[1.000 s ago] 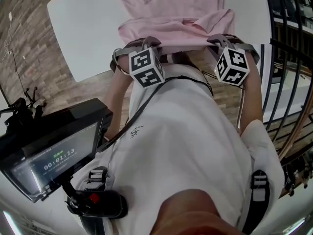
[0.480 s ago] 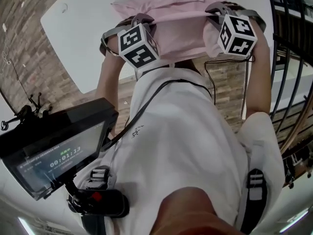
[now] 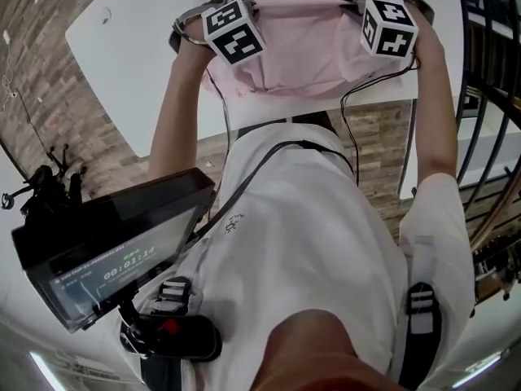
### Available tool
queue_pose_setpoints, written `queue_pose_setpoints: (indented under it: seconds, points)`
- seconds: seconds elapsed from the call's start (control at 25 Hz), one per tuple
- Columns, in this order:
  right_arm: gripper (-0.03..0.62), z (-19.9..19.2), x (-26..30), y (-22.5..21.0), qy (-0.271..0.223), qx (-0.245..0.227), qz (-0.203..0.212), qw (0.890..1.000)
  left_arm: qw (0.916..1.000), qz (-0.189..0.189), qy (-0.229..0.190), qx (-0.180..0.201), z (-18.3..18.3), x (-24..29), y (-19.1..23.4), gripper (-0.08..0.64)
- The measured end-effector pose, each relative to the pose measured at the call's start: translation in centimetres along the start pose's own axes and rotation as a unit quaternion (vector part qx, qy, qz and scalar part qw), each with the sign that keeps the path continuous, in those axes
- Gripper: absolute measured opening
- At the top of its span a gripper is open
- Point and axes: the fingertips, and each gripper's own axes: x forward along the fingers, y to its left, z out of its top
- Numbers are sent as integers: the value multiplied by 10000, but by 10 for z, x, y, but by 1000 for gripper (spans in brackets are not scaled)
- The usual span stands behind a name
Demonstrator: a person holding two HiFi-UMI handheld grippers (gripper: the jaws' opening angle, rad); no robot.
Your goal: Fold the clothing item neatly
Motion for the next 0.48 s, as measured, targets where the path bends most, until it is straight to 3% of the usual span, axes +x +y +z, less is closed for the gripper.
queue_pose_setpoints:
  seconds: [0.2,0.36,0.48]
  points:
    - [45,-9,34,-17,119,209,-359,9991,9990,426,49,-116,-12,25,17,40]
    - [175,-16,37,-35,-3,731,-813,9940,9936,1007,-216,-457,-14,25,36,146]
    - [193,-15,13,-45,-324,1166,-1060,9870,9889,1176,-560,-712,-9,10,45,169]
